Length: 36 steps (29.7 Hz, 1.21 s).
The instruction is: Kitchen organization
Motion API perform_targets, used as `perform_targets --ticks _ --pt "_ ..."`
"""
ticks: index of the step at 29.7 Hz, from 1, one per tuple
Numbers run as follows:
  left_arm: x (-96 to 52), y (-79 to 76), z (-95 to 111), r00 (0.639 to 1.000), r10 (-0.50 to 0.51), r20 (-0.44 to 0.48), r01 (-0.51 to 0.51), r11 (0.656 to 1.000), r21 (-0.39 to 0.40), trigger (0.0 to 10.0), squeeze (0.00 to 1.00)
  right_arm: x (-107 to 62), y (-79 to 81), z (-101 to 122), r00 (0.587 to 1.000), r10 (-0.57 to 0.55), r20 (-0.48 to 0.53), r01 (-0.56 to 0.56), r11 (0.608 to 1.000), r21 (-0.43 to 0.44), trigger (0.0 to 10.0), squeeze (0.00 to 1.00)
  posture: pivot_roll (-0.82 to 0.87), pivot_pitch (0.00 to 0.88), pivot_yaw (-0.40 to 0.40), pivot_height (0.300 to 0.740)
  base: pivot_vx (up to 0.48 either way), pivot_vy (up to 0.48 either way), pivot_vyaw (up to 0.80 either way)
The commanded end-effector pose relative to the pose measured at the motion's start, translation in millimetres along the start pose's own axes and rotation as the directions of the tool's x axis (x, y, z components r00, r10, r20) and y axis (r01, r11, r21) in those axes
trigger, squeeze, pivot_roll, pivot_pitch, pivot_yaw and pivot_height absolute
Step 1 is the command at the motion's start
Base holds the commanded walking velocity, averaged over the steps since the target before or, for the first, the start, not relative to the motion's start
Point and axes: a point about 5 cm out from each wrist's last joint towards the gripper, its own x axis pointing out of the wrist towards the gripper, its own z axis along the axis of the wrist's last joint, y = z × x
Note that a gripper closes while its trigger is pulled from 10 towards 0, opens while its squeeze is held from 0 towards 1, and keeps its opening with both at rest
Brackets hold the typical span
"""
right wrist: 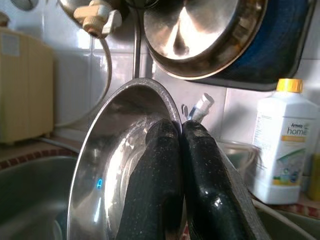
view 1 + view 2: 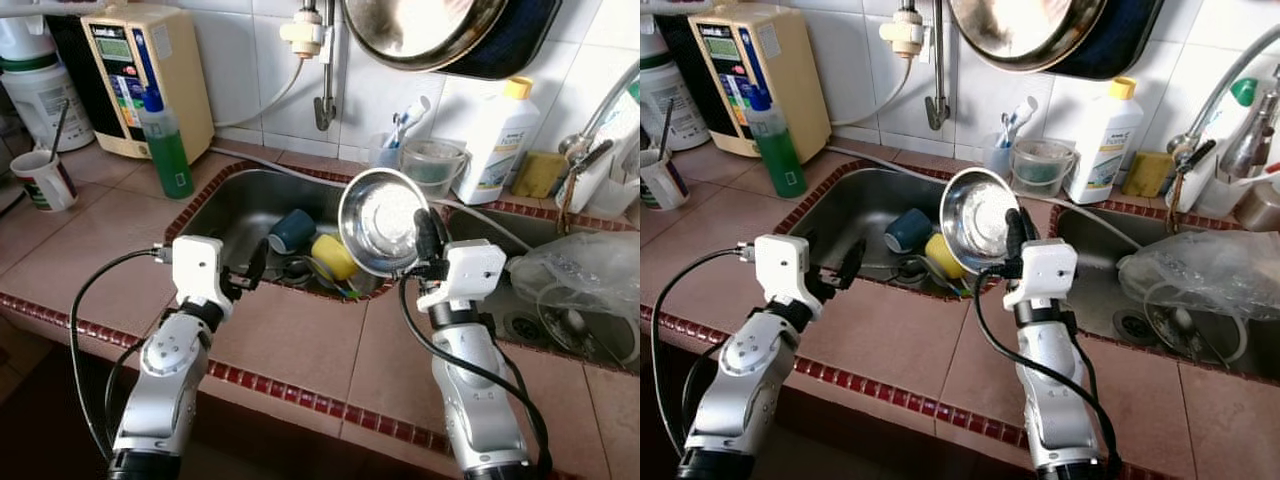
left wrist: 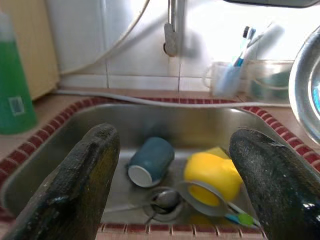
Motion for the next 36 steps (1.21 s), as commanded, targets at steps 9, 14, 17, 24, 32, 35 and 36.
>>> perform_targets --ticks 9,14,17,24,32,35,36 --pt "-2.3 3.3 2.0 1.000 0.009 -0.004 -0.009 1.000 0.022 10.0 0.00 1.8 2.6 6.1 1.000 0.003 0.025 -0.004 1.000 0.012 10.0 0.00 -0.07 0.000 0.010 0.740 0.000 0.283 0.00" --pt "-2.2 3.3 1.6 1.000 0.007 -0.008 -0.007 1.000 0.026 10.0 0.00 2.1 3.1 6.2 1.000 0.006 0.026 -0.007 1.000 0.012 10.0 0.00 -0.07 0.000 0.011 0.740 0.000 0.299 0.00" --pt "-1.4 2.8 1.3 1.000 0.001 -0.010 -0.001 1.000 0.030 10.0 0.00 2.7 3.8 6.3 1.000 0.006 0.028 -0.007 1.000 0.013 10.0 0.00 -0.07 0.000 0.014 0.740 0.000 0.296 0.00" --pt "-0.4 1.9 1.3 1.000 -0.009 -0.013 0.009 0.999 0.041 10.0 0.00 2.5 4.3 5.2 1.000 0.007 0.024 -0.007 1.000 0.015 10.0 0.00 -0.07 0.000 0.015 0.740 0.000 0.209 0.00" --pt "0.1 -0.8 0.6 1.000 -0.019 -0.016 0.020 0.999 0.049 10.0 0.00 1.7 2.9 1.9 1.000 -0.006 -0.001 0.006 0.999 0.035 10.0 0.00 -0.07 0.000 0.017 0.740 0.000 0.000 -0.40" --pt "-0.6 -3.1 -0.9 0.999 -0.027 -0.023 0.028 0.999 0.039 10.0 0.00 1.3 3.5 1.8 1.000 -0.003 -0.002 0.003 0.999 0.037 10.0 0.00 -0.07 0.000 0.018 0.740 0.000 0.000 -0.80" --pt "-0.8 -3.4 -1.2 0.999 -0.028 -0.024 0.029 0.999 0.036 10.0 0.00 1.1 3.8 1.9 1.000 -0.001 -0.001 0.001 0.999 0.033 10.0 0.00 -0.07 0.000 0.018 0.740 0.000 0.000 -0.80"
